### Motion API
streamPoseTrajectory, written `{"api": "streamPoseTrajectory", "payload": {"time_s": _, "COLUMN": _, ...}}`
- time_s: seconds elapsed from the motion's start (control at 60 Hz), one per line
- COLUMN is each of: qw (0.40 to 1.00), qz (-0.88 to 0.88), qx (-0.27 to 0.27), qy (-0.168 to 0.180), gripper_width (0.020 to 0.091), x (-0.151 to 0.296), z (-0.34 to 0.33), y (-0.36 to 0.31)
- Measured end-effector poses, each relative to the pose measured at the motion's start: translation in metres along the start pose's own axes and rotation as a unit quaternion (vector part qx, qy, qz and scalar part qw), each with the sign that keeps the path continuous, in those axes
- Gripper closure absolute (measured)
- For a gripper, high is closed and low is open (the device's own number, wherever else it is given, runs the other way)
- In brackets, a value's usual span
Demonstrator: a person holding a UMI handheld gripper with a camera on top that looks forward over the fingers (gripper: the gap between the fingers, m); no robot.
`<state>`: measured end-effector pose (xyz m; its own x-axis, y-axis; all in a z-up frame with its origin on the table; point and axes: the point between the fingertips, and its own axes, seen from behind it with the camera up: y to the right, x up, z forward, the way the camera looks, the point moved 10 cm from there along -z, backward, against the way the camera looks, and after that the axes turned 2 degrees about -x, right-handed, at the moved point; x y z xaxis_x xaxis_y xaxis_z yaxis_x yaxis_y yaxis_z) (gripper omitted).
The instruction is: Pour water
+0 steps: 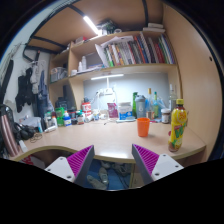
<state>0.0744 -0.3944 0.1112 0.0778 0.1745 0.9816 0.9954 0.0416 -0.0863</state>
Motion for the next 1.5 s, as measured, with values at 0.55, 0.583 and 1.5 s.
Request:
{"api": "streamPoseTrajectory", "payload": {"time_s": 0.55, "qw": 0.984, "qz": -0.04, "qx": -0.174, "qy": 0.012, "gripper_width": 0.0277, "x": -0.004, "z": 0.035, "y": 0.162}}
{"api": "streamPoseTrajectory", "payload": {"time_s": 0.583, "qw": 0.982, "qz": -0.036, "qx": -0.184, "qy": 0.016, "gripper_width": 0.0273, "x": -0.003, "z": 0.041, "y": 0.174}}
{"api": "streamPoseTrajectory", "payload": {"time_s": 1.5, "qw": 0.956, "qz": -0.128, "qx": -0.242, "qy": 0.106, "gripper_width": 0.0682, "x": 0.083, "z": 0.143, "y": 0.25}}
